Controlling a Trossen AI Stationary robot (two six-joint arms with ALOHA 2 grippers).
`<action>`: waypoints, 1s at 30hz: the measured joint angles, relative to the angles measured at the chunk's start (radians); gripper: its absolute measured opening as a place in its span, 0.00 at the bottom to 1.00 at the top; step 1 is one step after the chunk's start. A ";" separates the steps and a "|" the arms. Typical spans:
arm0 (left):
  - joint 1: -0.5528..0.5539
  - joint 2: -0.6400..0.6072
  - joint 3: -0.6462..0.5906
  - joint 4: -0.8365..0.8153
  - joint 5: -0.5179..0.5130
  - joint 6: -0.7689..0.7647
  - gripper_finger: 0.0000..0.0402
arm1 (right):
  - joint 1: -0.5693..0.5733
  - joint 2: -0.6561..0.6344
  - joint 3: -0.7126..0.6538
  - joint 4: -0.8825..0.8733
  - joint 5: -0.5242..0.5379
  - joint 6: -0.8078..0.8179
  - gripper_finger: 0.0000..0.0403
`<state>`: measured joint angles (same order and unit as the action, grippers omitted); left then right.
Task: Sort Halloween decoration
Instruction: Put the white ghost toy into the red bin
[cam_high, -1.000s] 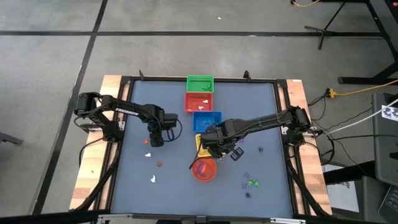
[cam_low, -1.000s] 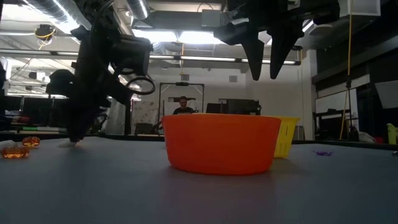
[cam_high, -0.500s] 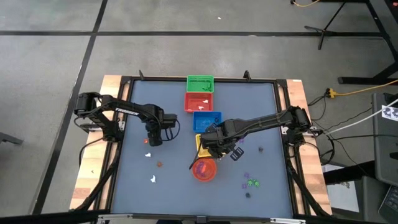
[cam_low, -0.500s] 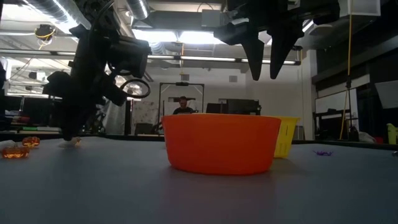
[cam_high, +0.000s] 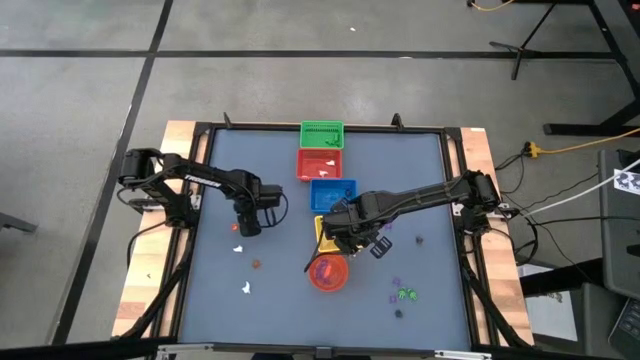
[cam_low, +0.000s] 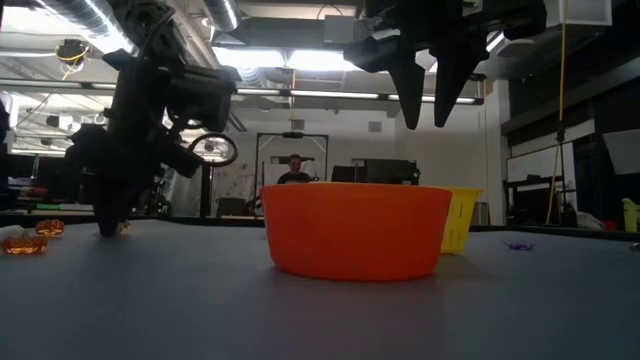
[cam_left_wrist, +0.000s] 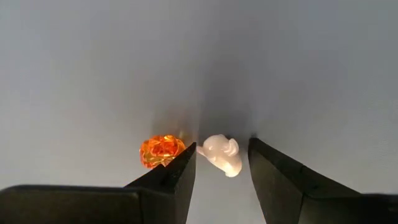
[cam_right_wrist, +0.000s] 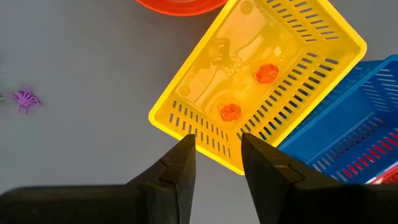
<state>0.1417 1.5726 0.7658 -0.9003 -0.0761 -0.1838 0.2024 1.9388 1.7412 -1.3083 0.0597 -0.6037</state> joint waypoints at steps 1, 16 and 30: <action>0.000 0.000 -0.001 0.000 0.000 0.000 0.35 | 0.000 0.000 0.000 0.000 0.000 0.000 0.31; 0.000 0.001 -0.004 0.002 0.002 0.002 0.23 | 0.000 0.000 0.000 0.000 0.000 0.000 0.31; 0.000 0.002 -0.004 -0.001 -0.003 0.002 0.14 | 0.000 0.000 0.000 -0.002 0.000 0.000 0.31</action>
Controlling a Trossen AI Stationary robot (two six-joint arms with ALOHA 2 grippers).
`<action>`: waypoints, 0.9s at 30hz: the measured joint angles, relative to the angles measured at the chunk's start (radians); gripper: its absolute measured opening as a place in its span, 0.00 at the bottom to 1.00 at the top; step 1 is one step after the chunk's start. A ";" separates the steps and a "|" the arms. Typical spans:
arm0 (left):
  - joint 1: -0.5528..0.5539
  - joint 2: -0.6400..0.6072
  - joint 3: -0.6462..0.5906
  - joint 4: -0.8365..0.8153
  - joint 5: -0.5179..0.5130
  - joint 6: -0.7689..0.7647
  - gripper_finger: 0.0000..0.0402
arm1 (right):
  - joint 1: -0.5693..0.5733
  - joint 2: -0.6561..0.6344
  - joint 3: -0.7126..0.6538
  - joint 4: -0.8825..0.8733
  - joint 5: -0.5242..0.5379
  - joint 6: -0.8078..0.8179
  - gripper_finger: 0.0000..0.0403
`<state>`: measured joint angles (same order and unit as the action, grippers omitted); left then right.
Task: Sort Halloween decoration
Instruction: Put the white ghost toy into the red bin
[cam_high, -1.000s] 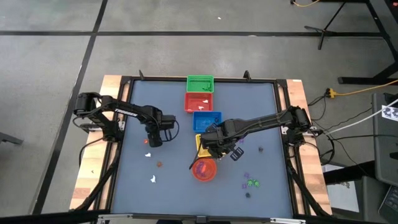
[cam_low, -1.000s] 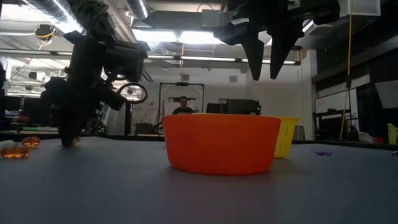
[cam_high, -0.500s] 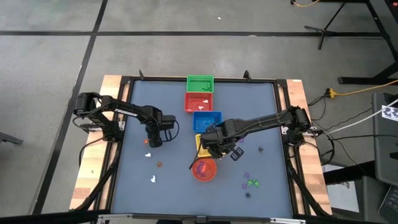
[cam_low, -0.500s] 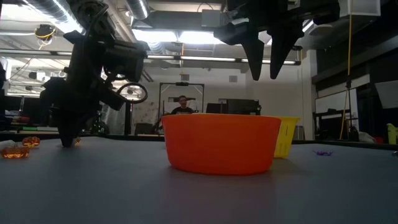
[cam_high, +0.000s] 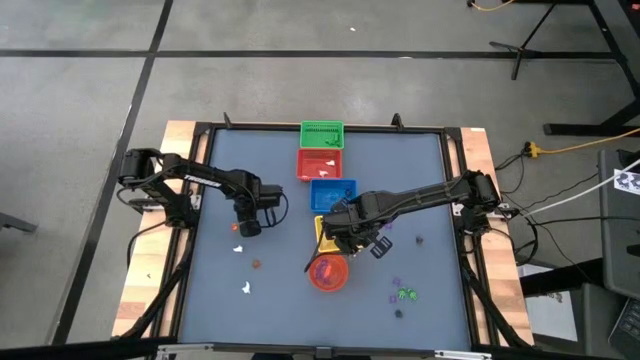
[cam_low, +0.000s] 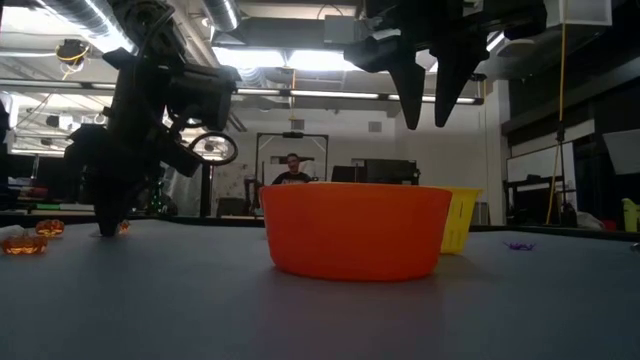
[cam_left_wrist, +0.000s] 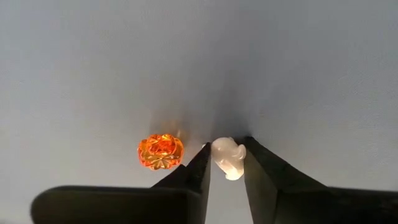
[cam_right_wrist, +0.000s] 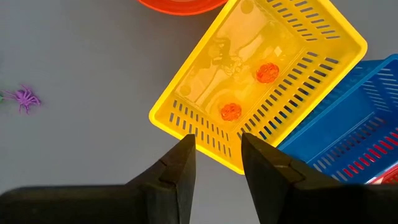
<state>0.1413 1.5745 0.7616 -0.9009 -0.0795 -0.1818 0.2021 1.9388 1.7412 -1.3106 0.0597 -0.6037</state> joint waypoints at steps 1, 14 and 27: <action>0.000 0.000 0.000 0.000 0.000 0.000 0.14 | 0.000 0.000 0.000 0.000 0.000 0.000 0.31; 0.000 0.003 0.015 -0.008 -0.001 0.000 0.12 | 0.000 0.000 0.000 -0.023 0.000 0.000 0.31; 0.001 0.005 0.099 -0.003 -0.007 0.000 0.11 | 0.000 -0.002 0.000 -0.177 -0.069 0.085 0.31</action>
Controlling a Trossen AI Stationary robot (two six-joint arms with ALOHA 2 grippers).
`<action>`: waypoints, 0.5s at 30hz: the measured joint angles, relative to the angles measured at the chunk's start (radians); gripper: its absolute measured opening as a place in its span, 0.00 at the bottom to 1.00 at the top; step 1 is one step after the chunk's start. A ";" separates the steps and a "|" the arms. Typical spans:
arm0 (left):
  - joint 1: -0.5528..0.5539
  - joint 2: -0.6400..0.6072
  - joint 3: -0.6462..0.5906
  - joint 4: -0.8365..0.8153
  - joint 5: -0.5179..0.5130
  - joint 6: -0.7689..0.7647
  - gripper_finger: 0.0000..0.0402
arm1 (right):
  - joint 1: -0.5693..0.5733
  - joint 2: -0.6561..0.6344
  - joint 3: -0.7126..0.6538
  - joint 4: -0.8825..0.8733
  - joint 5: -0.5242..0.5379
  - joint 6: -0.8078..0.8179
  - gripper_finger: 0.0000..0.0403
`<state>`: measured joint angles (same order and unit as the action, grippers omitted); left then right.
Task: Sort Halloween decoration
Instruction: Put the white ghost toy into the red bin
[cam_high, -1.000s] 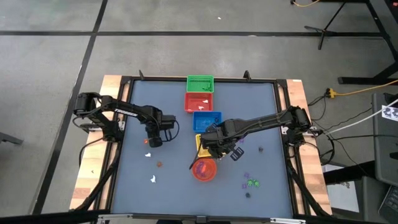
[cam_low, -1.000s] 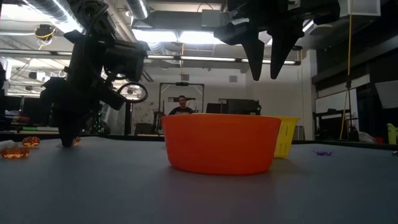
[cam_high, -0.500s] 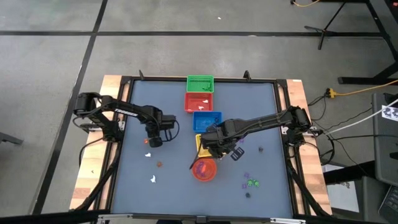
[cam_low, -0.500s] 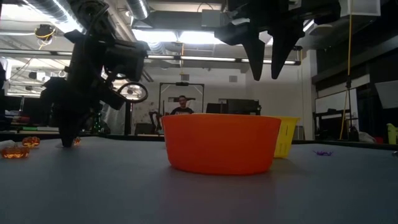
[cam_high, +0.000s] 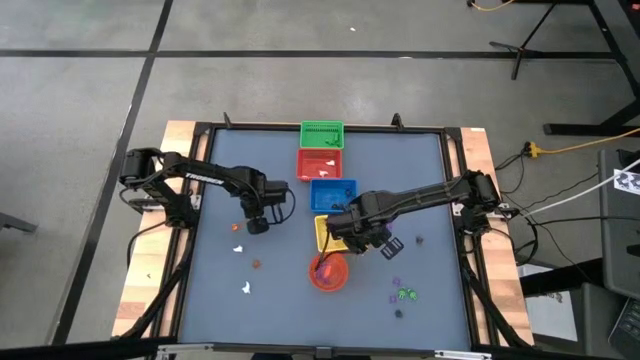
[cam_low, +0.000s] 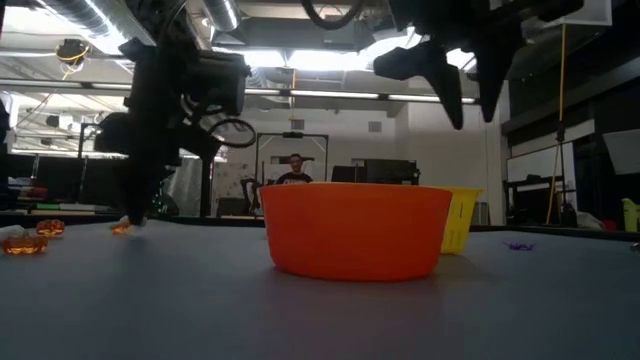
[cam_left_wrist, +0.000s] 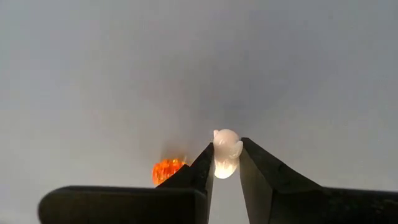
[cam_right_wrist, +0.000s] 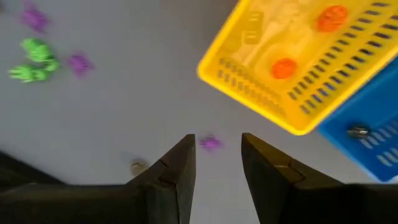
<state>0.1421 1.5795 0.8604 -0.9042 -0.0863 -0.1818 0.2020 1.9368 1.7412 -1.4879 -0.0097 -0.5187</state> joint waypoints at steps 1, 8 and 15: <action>0.000 0.000 0.009 0.001 0.000 0.000 0.11 | 0.000 -0.004 0.000 -0.008 -0.015 0.001 0.31; 0.000 0.000 0.102 0.054 -0.003 0.001 0.11 | -0.002 -0.097 -0.014 -0.032 -0.035 0.064 0.31; 0.003 -0.002 0.165 0.252 -0.013 0.099 0.12 | -0.002 -0.245 -0.118 0.031 -0.034 0.127 0.31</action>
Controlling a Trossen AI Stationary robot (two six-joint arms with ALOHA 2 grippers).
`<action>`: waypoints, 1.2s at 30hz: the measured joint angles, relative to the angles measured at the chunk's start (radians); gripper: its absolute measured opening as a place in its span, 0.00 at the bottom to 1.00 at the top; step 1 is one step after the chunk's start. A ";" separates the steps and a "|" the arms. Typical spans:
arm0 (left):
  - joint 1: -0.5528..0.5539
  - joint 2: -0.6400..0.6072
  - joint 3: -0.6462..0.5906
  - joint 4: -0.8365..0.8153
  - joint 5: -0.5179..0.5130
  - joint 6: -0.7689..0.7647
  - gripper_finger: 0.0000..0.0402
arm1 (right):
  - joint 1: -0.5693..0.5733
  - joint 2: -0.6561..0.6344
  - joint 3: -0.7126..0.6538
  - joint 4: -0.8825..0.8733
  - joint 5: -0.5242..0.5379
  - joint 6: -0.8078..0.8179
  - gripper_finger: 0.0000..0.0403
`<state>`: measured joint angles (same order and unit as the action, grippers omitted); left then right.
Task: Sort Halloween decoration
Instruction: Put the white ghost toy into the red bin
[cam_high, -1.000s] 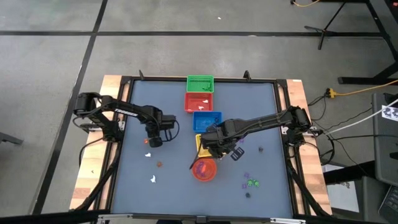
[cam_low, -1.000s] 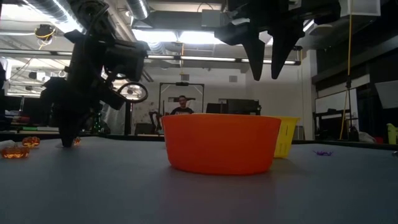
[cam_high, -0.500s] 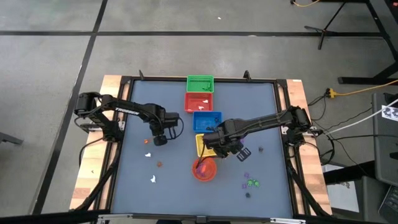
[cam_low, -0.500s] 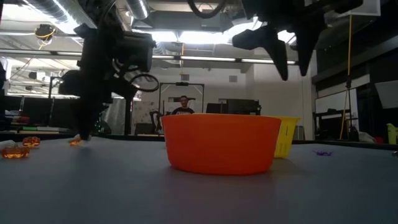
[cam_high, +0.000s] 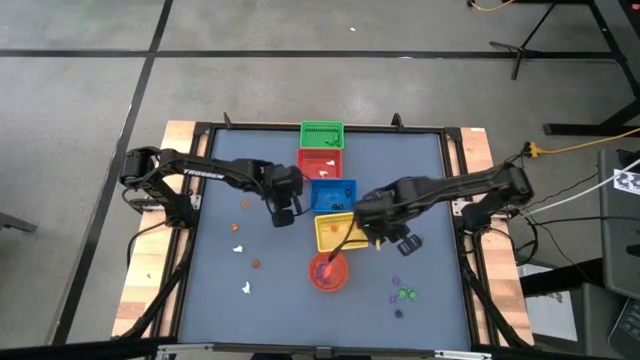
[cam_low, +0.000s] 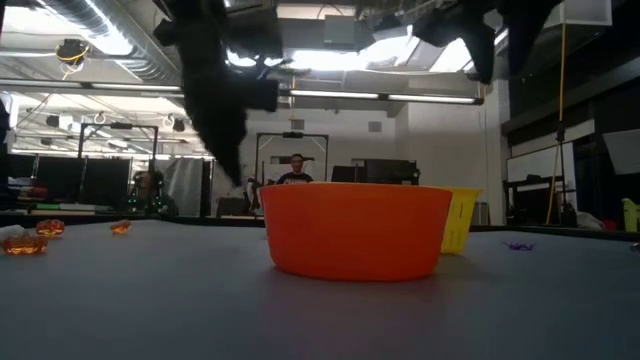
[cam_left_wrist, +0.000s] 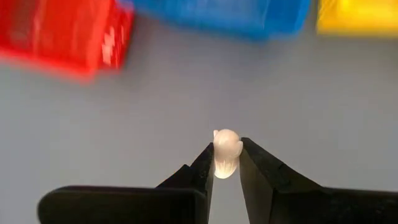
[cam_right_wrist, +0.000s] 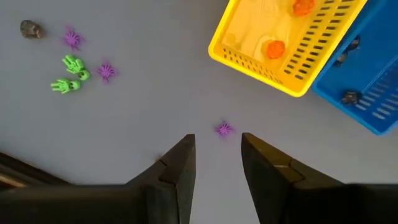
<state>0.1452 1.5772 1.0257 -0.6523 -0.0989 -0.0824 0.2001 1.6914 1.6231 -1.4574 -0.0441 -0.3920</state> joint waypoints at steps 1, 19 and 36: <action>0.004 0.000 0.001 0.037 0.000 0.017 0.12 | 0.000 -0.021 -0.025 0.017 0.000 0.002 0.31; 0.212 0.000 0.002 0.549 -0.002 0.225 0.12 | 0.000 -0.249 -0.384 0.265 0.000 0.189 0.31; 0.280 0.148 0.003 0.606 0.001 0.226 0.16 | 0.002 -0.249 -0.461 0.419 -0.001 0.212 0.31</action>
<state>0.4255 1.7255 1.0286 -0.0459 -0.0982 0.1438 0.2024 1.4422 1.1618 -1.0385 -0.0448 -0.1799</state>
